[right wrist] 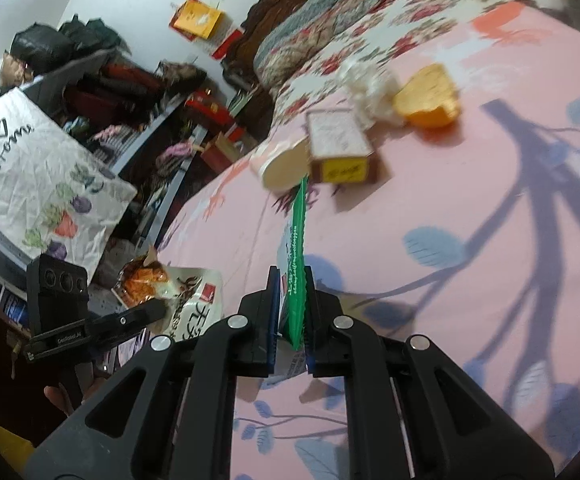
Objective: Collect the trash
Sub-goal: 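Lift the foil wrapper with the left tool while the right tool lifts the green wrapper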
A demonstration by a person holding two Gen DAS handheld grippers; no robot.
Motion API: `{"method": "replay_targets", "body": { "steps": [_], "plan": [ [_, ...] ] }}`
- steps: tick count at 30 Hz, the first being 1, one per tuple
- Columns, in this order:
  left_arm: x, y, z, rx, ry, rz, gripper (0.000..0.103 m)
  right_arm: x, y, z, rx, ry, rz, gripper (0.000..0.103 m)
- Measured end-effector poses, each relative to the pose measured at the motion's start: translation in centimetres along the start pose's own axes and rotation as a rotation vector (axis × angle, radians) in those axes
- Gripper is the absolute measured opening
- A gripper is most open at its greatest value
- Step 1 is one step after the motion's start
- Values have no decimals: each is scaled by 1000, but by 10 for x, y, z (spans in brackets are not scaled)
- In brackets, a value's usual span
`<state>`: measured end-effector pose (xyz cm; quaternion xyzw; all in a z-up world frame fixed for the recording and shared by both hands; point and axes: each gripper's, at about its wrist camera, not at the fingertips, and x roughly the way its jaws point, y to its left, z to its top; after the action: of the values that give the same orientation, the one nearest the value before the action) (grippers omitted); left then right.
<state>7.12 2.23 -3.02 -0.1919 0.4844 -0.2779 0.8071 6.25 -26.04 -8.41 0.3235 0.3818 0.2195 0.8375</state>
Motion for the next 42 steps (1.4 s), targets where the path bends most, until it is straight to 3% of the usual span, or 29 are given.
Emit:
{"method": "replay_targets", "body": {
  "steps": [14,42],
  "plan": [
    [30,-26,-4,36,77,11,5,-34,-46,-5,114,-50,0,12],
    [31,-15,-9,15,87,4,5,-21,-37,-9,109,-28,1,12]
  ]
}}
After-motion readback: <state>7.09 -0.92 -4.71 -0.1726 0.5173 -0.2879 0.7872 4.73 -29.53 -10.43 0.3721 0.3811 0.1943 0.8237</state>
